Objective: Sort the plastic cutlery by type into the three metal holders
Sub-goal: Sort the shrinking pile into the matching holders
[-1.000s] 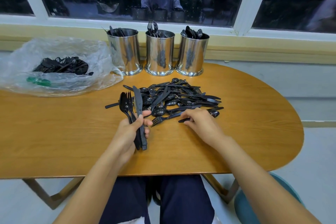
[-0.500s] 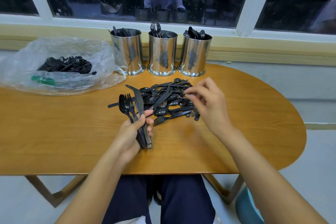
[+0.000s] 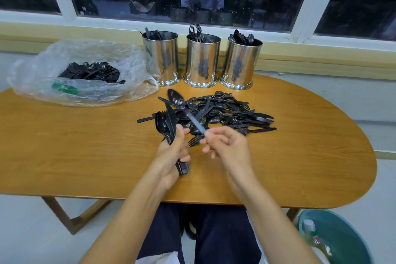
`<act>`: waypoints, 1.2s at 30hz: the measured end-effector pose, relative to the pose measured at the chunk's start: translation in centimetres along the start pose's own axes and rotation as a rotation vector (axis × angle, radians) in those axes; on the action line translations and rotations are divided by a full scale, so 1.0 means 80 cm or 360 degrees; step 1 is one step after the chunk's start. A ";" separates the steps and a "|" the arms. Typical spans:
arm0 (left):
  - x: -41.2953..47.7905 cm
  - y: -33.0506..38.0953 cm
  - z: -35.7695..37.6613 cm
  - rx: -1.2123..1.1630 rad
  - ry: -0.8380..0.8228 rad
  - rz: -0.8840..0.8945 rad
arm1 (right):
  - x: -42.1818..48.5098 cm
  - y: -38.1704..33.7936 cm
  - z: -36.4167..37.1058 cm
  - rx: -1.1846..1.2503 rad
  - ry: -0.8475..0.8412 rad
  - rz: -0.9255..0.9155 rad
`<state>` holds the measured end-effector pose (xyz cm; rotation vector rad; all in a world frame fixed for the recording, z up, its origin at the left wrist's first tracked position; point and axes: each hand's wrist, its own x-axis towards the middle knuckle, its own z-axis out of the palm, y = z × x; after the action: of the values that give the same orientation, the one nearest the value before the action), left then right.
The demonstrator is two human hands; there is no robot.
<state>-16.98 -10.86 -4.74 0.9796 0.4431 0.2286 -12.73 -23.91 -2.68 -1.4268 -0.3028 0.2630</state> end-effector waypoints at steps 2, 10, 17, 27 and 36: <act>-0.001 0.001 0.002 0.0010 -0.0044 0.0017 | -0.010 0.007 0.008 -0.0003 -0.0006 0.0063; 0.001 0.000 0.002 0.0118 0.0001 0.0058 | -0.023 0.020 0.017 -0.0189 -0.0158 0.0199; -0.003 0.000 -0.004 0.0072 -0.0276 -0.0067 | 0.003 0.011 -0.005 -0.0576 -0.0066 -0.0054; -0.018 0.001 -0.009 0.0141 -0.0925 -0.0437 | 0.058 -0.027 -0.015 -0.0623 -0.0187 0.0095; -0.021 -0.013 0.008 0.0437 -0.0780 -0.0312 | 0.060 -0.031 -0.008 -0.0848 -0.0564 -0.0122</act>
<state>-18.18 -12.57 -4.85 1.2090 0.1172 -0.2547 -8.03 -23.11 -0.04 -1.8864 -0.7587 0.3925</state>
